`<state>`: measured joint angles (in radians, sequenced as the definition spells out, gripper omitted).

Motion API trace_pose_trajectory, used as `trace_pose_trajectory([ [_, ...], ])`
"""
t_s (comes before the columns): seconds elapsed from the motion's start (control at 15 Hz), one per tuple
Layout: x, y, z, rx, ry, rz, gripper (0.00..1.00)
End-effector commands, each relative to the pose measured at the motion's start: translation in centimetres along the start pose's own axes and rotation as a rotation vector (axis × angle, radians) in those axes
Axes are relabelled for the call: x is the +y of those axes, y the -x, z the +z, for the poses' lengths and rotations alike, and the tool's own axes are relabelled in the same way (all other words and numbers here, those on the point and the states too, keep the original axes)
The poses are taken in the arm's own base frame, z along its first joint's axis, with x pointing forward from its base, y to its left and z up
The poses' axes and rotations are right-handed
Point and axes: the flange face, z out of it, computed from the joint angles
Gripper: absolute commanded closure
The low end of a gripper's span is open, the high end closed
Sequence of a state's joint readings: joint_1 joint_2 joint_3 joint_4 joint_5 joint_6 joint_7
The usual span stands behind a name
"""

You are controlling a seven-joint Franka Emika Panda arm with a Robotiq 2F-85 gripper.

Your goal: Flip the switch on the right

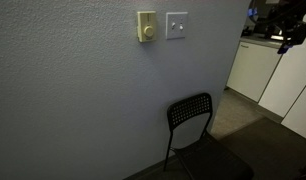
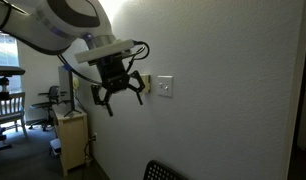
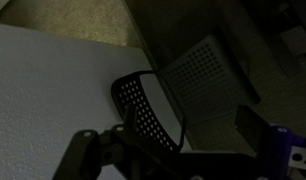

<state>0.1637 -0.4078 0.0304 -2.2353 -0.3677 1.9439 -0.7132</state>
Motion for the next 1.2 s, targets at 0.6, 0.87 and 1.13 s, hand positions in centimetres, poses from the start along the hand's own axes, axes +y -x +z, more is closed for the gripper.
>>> trace_pose_trajectory([
  [0.6,8.3,-10.5,-0.7,0.119,0.132,-0.521,0.00],
  [0.87,9.5,-12.0,-0.5,0.138,0.137,-0.583,0.00],
  [1.13,7.9,-12.9,1.9,0.132,0.175,-0.494,0.00],
])
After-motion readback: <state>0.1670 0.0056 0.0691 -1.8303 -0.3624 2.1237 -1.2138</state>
